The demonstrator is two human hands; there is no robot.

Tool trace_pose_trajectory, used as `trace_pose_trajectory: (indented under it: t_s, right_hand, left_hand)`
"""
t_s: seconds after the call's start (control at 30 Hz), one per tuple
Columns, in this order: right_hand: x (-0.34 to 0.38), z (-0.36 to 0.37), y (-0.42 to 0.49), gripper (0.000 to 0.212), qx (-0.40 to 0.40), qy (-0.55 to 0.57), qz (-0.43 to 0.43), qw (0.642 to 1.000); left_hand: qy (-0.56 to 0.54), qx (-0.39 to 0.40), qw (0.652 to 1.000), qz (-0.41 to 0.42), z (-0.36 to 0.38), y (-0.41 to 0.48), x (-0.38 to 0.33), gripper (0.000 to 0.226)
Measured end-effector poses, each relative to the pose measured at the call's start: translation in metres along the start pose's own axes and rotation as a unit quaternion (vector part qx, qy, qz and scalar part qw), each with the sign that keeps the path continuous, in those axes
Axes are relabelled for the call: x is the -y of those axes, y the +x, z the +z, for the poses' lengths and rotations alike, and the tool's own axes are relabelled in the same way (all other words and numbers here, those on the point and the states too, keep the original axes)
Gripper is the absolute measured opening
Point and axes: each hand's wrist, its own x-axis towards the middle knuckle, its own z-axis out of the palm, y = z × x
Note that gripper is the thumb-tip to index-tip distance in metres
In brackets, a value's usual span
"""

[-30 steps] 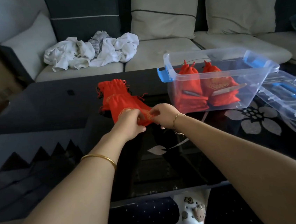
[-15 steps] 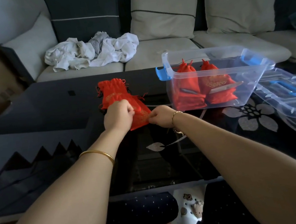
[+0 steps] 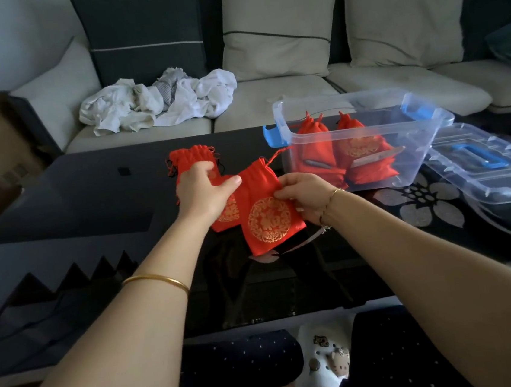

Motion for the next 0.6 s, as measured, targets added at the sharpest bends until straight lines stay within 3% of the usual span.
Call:
trace_pose_trajectory:
  t_s: [0.07,0.17,0.33,0.43,0.6]
  right_hand:
    - [0.002,-0.009,-0.010,0.028,0.014,-0.007,-0.012,1.000]
    - [0.003,-0.022,-0.021,0.028,0.016,-0.003,-0.020,1.000]
    - [0.005,-0.038,-0.029,0.028,-0.006,0.010,-0.019,1.000]
    - [0.010,-0.045,-0.029,0.031,-0.034,0.065,-0.034,0.997]
    - [0.016,-0.045,-0.031,0.018,-0.069,0.134,-0.067,0.986]
  left_hand:
    - [-0.065,0.046,0.996,-0.029,-0.001,-0.002,-0.005,0.070]
    - [-0.140,0.114,0.983,-0.019,0.005,-0.007,-0.016,0.060]
    - [-0.121,0.124,0.984,0.042,0.012,-0.011,-0.028,0.017]
    - [-0.104,0.110,0.986,0.074,0.012,-0.013,-0.037,0.014]
    - [-0.086,0.104,0.986,0.100,0.011,-0.013,-0.041,0.013]
